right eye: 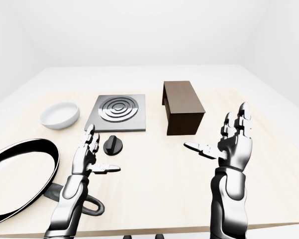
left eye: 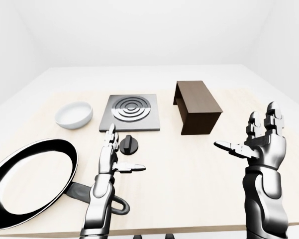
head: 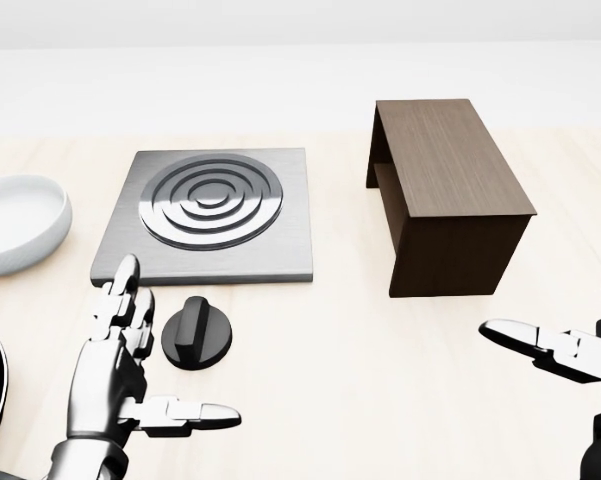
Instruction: Turn on the stove.
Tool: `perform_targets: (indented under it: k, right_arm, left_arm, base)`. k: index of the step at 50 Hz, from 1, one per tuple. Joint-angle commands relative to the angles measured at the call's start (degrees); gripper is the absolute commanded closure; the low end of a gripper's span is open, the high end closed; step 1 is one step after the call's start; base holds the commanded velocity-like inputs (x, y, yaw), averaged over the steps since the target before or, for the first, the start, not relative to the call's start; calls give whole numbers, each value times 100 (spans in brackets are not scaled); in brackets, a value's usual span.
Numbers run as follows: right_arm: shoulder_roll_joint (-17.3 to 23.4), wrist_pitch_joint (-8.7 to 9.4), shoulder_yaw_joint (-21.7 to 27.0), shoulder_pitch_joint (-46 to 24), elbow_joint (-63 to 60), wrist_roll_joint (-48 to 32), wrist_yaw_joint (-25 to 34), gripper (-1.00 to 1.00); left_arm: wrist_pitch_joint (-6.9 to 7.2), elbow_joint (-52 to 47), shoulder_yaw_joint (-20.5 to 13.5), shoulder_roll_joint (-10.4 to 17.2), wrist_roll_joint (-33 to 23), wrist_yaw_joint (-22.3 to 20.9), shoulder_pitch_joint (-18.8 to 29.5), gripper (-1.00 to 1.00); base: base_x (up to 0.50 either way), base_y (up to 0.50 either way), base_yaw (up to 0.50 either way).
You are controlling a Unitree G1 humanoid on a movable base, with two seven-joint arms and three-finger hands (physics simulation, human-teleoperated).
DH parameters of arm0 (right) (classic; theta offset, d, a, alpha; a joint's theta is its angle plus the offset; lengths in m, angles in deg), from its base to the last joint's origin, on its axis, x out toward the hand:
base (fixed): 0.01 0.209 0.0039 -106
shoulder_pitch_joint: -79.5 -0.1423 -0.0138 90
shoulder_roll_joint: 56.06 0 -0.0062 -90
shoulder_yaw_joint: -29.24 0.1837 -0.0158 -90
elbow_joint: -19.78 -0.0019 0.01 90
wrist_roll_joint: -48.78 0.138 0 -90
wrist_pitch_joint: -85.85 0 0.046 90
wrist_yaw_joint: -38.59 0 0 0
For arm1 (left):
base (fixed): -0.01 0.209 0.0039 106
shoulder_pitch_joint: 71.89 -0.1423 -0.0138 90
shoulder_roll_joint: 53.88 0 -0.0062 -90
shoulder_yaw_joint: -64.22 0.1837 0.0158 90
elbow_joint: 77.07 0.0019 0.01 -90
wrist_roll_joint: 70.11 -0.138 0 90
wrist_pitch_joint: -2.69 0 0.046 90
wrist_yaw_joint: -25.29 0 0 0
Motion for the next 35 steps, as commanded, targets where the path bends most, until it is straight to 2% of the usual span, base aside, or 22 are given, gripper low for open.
perform_targets:
  k: [1,21,35]
  right_arm:
    - [-25,0,10,46,-51,21,22,-100]
    - [-36,0,14,81,-66,36,53,-100]
    - [-40,0,4,83,-39,28,71,-100]
  left_arm:
    - [-46,125,18,0,5,-50,27,-100]
    - [-485,1205,14,-15,46,-159,261,-100]
    - [-485,1371,26,-17,-1,-130,291,-100]
  base:
    - [0,0,0]
    - [0,0,0]
    - [0,0,0]
